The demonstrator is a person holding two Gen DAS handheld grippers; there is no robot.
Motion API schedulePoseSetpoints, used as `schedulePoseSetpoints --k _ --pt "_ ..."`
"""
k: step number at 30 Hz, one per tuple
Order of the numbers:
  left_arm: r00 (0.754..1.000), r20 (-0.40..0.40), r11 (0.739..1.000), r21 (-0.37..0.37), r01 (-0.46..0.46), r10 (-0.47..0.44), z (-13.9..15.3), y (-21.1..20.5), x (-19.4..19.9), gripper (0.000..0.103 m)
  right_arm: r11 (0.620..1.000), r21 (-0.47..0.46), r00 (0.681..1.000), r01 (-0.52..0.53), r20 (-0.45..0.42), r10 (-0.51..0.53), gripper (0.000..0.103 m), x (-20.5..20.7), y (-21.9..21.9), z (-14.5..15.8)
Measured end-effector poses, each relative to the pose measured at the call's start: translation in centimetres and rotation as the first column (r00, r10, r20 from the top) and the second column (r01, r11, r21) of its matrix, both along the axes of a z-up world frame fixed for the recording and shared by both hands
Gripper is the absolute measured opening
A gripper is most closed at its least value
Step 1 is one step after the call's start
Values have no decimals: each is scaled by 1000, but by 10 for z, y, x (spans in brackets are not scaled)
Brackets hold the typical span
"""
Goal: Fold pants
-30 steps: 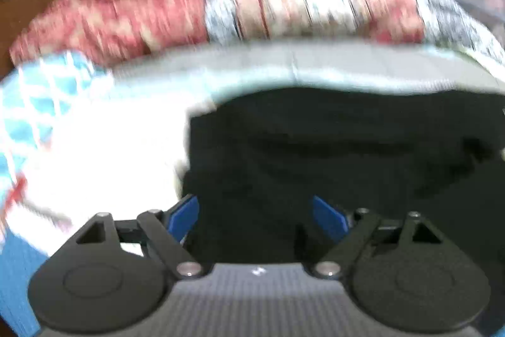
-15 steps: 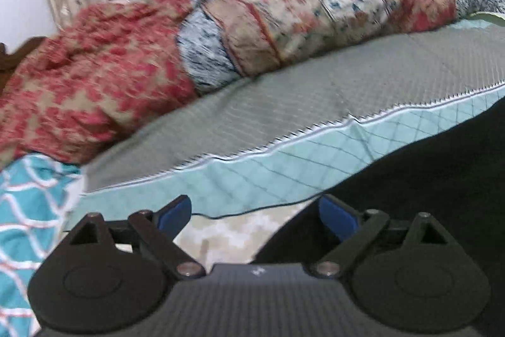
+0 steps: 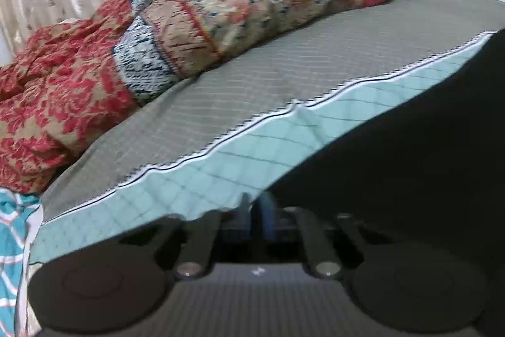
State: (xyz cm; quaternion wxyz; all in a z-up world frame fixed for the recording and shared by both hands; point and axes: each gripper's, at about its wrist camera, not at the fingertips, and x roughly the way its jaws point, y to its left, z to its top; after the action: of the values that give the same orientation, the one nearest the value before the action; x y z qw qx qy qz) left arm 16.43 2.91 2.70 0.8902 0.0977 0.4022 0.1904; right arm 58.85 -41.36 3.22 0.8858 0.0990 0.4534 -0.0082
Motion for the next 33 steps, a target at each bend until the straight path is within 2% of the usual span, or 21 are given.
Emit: schedulePoseSetpoints --k 2,4,5,6,7,8,12,16,22,26,33 --pt "1000 22 999 32 -3 3 1 -11 -1 5 998 -68 1000 20 -21 -22 78 11 5 -9" --pt "998 60 999 32 -19 17 8 -17 -6 5 994 -112 999 6 -45 -11 77 16 7 -21" --pt "996 85 999 28 -29 26 14 -21 -10 4 992 -130 999 -4 -36 -1 66 16 8 -22" --pt "994 109 999 28 -35 32 20 -25 -15 4 987 -160 1000 -13 -18 10 34 13 9 -22" --pt "991 131 999 30 -41 37 27 -29 -20 4 984 -175 1000 -30 -7 29 16 10 8 -20" --pt "987 153 998 36 -47 41 34 -34 -27 4 989 -140 999 -47 -11 46 11 7 3 -19" --pt "975 218 997 53 -60 47 64 -55 -53 4 1000 3 998 -5 70 4 9 -20 -31 5" --pt "962 270 995 77 -62 39 91 -80 -83 4 987 161 986 11 161 -38 9 -64 -73 41" --pt "946 319 994 80 -79 50 117 -122 -141 4 972 235 962 -13 269 -53 9 -150 -134 89" --pt "941 331 994 64 -93 67 121 -145 -182 4 970 243 949 3 304 -79 9 -207 -173 95" --pt "940 317 991 -5 -132 126 109 -178 -249 4 954 290 938 70 305 -162 9 -288 -235 70"
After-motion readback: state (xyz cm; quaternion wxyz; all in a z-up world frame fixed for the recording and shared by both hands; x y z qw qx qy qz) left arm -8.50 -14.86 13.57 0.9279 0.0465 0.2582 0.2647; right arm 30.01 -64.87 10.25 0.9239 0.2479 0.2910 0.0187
